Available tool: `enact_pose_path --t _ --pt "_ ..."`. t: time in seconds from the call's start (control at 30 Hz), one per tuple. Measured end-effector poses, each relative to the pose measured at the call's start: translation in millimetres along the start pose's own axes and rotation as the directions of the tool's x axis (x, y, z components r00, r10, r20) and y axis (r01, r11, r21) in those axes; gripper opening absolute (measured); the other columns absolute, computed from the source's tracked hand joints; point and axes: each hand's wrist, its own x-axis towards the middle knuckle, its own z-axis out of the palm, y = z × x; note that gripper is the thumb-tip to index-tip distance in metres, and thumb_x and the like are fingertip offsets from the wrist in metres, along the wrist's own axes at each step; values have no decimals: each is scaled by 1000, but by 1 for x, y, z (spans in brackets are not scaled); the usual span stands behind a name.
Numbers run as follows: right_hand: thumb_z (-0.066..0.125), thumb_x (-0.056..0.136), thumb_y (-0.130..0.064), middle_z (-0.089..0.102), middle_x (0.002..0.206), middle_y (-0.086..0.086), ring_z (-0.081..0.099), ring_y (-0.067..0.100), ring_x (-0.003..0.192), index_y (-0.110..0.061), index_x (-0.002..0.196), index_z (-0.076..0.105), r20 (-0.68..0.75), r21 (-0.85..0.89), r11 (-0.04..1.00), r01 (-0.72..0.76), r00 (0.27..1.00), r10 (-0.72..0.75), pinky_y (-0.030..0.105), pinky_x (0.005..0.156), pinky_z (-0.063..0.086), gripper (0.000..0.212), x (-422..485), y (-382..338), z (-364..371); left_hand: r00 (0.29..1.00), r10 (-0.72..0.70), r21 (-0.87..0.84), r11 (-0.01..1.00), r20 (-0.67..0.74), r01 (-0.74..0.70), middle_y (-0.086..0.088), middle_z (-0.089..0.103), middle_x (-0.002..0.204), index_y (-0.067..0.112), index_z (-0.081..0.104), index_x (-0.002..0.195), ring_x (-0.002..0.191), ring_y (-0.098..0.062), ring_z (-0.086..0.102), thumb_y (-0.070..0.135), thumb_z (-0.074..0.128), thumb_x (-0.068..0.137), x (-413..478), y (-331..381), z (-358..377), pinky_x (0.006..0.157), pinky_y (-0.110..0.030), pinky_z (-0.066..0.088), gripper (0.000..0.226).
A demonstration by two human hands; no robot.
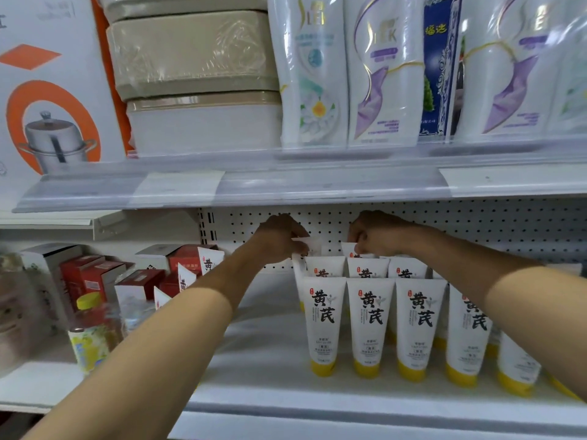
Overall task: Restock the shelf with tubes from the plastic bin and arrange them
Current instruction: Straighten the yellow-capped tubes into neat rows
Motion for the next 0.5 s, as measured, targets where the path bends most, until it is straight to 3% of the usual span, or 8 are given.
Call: enact_pose_path --t 0.1,0.33,0.5 --pt "65 87 -13 65 114 1 57 13 90 -14 109 68 -7 0 1000 1 1000 -1 23 76 40 23 2 -1 2 999 38 -72 997 22 -36 -6 68 116 9 69 115 80 -14 60 14 73 83 9 11 6 79 -29 55 32" --pt "63 88 -11 64 108 1 55 13 84 -14 105 69 -16 -1 1000 12 1000 -12 23 73 38 18 -1 0 1 993 98 5 995 64 -98 -5 65 123 12 69 116 110 -19 60 19 71 85 18 14 15 91 -29 50 32" --pt "62 87 -10 65 112 1 56 13 87 -13 106 70 -25 22 1000 7 1000 -7 24 75 40 21 -2 2 2 994 88 5 996 68 -89 -4 65 123 13 69 116 109 -18 60 24 72 85 21 11 20 92 -28 50 33"
